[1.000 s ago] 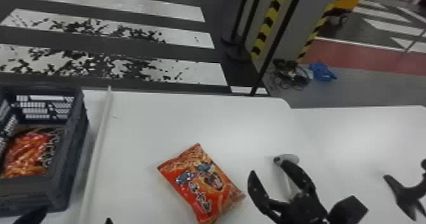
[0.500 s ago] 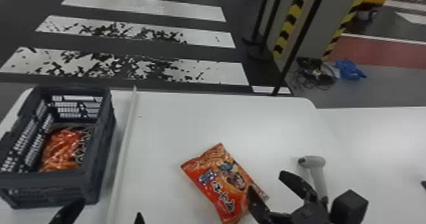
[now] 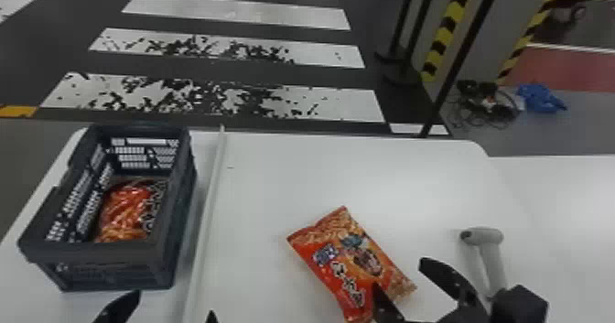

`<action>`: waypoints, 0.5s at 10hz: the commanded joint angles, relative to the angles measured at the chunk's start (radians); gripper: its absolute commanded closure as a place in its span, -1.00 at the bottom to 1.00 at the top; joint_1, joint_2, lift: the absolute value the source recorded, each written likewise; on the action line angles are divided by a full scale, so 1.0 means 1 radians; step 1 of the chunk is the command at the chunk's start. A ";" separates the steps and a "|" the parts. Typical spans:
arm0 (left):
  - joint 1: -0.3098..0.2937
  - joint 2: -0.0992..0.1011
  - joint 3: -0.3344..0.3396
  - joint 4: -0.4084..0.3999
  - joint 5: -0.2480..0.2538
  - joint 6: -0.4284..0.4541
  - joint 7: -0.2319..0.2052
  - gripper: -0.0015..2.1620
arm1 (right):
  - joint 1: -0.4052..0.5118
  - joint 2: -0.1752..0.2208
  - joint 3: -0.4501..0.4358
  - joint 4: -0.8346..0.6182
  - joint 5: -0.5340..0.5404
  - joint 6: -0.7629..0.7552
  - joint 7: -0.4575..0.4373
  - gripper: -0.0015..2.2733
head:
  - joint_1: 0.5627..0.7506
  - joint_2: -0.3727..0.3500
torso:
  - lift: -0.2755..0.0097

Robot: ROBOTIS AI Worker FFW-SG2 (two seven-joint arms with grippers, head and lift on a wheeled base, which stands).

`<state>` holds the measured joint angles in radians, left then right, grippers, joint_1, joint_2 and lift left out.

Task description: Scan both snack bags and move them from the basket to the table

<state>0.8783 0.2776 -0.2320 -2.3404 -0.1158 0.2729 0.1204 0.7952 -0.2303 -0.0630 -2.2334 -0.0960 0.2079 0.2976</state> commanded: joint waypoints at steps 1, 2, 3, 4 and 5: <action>0.005 -0.001 0.036 0.039 0.047 -0.050 -0.027 -0.93 | 0.001 0.000 0.023 0.000 0.059 0.000 0.000 -0.90 | 0.41 -0.25 | 0.24; 0.015 -0.003 0.052 0.047 0.074 -0.080 -0.050 -0.93 | 0.001 0.000 0.028 0.008 0.073 0.000 0.000 -0.90 | 0.41 -0.23 | 0.24; 0.018 -0.006 0.069 0.049 0.104 -0.093 -0.067 -0.93 | 0.001 0.000 0.037 0.012 0.091 0.000 0.000 -0.90 | 0.41 -0.19 | 0.24; 0.019 -0.015 0.085 0.056 0.139 -0.117 -0.091 -0.92 | -0.004 0.000 0.052 0.026 0.117 0.000 0.000 -0.90 | 0.41 -0.17 | 0.24; 0.021 -0.028 0.092 0.062 0.160 -0.132 -0.105 -0.92 | -0.016 -0.001 0.075 0.051 0.154 0.000 0.000 -0.90 | 0.41 -0.14 | 0.24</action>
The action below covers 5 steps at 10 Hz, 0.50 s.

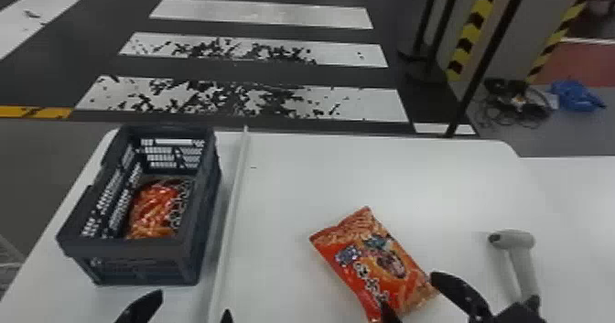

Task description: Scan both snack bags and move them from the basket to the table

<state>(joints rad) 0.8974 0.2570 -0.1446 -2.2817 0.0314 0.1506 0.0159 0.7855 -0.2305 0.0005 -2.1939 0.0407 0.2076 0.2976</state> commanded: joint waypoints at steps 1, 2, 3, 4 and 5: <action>0.005 -0.013 0.010 0.008 0.019 -0.019 -0.008 -0.92 | -0.015 -0.001 0.036 0.039 0.051 -0.006 0.000 -0.90 | 0.41 -0.12 | 0.24; 0.020 -0.021 0.020 0.011 0.027 -0.056 -0.014 -0.92 | -0.017 -0.004 0.061 0.049 0.065 -0.018 0.000 -0.90 | 0.41 -0.08 | 0.24; 0.035 -0.022 0.028 0.010 0.027 -0.081 -0.014 -0.92 | -0.014 -0.006 0.085 0.049 0.087 -0.030 -0.002 -0.90 | 0.41 -0.01 | 0.24; 0.047 -0.022 0.031 0.010 0.025 -0.108 -0.014 -0.92 | -0.014 -0.007 0.113 0.062 0.120 -0.070 -0.009 -0.90 | 0.41 0.06 | 0.24; 0.055 -0.022 0.030 0.010 0.021 -0.121 -0.016 -0.92 | -0.023 -0.026 0.147 0.079 0.162 -0.098 -0.028 -0.90 | 0.41 0.15 | 0.24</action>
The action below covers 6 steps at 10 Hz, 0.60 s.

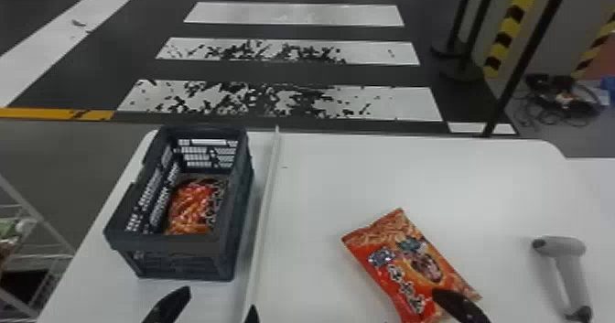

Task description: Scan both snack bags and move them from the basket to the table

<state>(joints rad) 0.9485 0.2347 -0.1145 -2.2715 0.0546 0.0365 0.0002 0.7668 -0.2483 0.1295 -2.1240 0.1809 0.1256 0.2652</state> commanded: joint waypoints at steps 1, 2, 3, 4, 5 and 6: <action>0.012 0.002 -0.001 0.001 -0.006 -0.028 -0.003 -0.92 | -0.024 -0.034 0.047 0.036 0.055 -0.031 -0.038 -0.90 | 0.41 0.21 | 0.24; 0.018 0.002 -0.001 0.003 -0.006 -0.037 -0.003 -0.92 | -0.049 -0.037 0.059 0.072 0.077 -0.050 -0.050 -0.90 | 0.41 0.23 | 0.24; 0.024 0.003 -0.001 0.003 -0.010 -0.043 -0.003 -0.92 | -0.064 -0.037 0.064 0.102 0.083 -0.071 -0.063 -0.90 | 0.41 0.25 | 0.24; 0.032 0.008 0.001 0.001 -0.010 -0.053 -0.003 -0.92 | -0.083 -0.037 0.065 0.127 0.087 -0.089 -0.069 -0.90 | 0.41 0.26 | 0.24; 0.039 0.011 0.001 -0.003 -0.013 -0.059 -0.005 -0.92 | -0.098 -0.042 0.058 0.139 0.089 -0.086 -0.069 -0.90 | 0.41 0.26 | 0.24; 0.041 0.011 -0.001 -0.006 -0.018 -0.059 -0.005 -0.92 | -0.107 -0.048 0.048 0.139 0.089 -0.056 -0.067 -0.90 | 0.41 0.26 | 0.24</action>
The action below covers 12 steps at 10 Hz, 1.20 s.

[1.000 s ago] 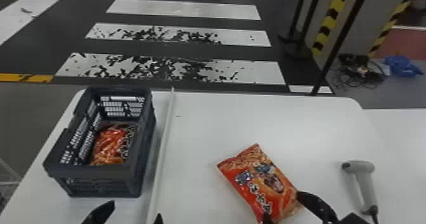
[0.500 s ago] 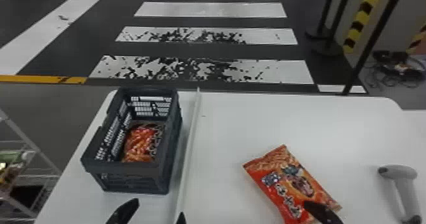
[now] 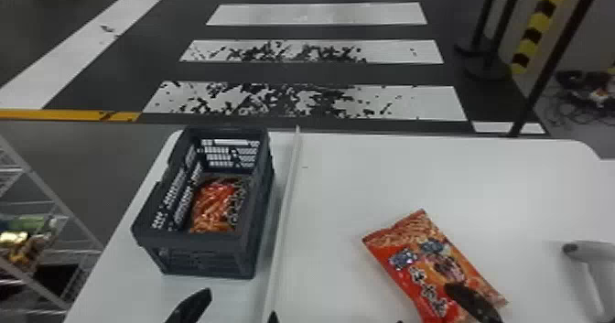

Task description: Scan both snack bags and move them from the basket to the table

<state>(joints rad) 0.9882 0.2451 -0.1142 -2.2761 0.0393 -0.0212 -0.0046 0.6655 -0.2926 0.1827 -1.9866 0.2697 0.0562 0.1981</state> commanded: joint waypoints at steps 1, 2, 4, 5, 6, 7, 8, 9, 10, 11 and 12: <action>0.003 0.000 -0.001 0.000 -0.004 -0.004 0.000 -0.92 | -0.014 -0.006 -0.014 -0.001 -0.003 0.081 0.014 -0.90 | 0.41 0.22 | 0.24; 0.003 0.000 -0.002 0.001 -0.004 -0.007 -0.003 -0.92 | -0.014 -0.008 -0.019 -0.005 -0.003 0.115 0.027 -0.90 | 0.41 0.16 | 0.24; 0.000 -0.003 -0.010 0.003 -0.009 -0.010 -0.005 -0.92 | -0.014 -0.013 -0.020 -0.006 -0.003 0.133 0.030 -0.90 | 0.41 0.07 | 0.24; 0.000 -0.003 -0.012 0.004 -0.009 -0.013 -0.005 -0.92 | -0.015 -0.014 -0.019 -0.006 -0.003 0.133 0.030 -0.90 | 0.41 0.04 | 0.24; 0.000 -0.003 -0.012 0.007 -0.009 -0.025 -0.005 -0.92 | -0.020 -0.016 -0.017 -0.006 -0.001 0.139 0.037 -0.90 | 0.41 0.03 | 0.24; 0.000 -0.004 -0.013 0.013 -0.009 -0.032 -0.005 -0.92 | -0.020 -0.016 -0.015 -0.005 0.000 0.139 0.038 -0.90 | 0.41 0.03 | 0.24; 0.000 -0.006 -0.013 0.020 -0.009 -0.041 -0.006 -0.92 | -0.021 -0.016 -0.009 -0.003 0.013 0.149 0.038 -0.87 | 0.41 0.03 | 0.24; -0.005 -0.006 -0.016 0.030 -0.009 -0.047 -0.012 -0.92 | -0.024 -0.016 0.001 -0.003 0.025 0.179 0.041 -0.74 | 0.41 0.03 | 0.24; -0.011 -0.009 -0.018 0.035 -0.007 -0.047 -0.014 -0.92 | -0.030 -0.016 0.004 -0.005 0.042 0.219 0.050 -0.62 | 0.41 0.03 | 0.24; -0.013 -0.009 -0.019 0.038 -0.007 -0.050 -0.014 -0.92 | -0.035 -0.016 0.006 -0.005 0.052 0.262 0.073 -0.34 | 0.41 0.02 | 0.24; -0.013 -0.007 -0.021 0.040 -0.007 -0.053 -0.015 -0.92 | -0.035 -0.017 0.004 -0.006 0.054 0.256 0.080 0.26 | 0.41 0.01 | 0.24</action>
<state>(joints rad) 0.9759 0.2364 -0.1340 -2.2374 0.0322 -0.0729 -0.0195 0.6310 -0.3092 0.1879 -1.9923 0.3216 0.3079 0.2778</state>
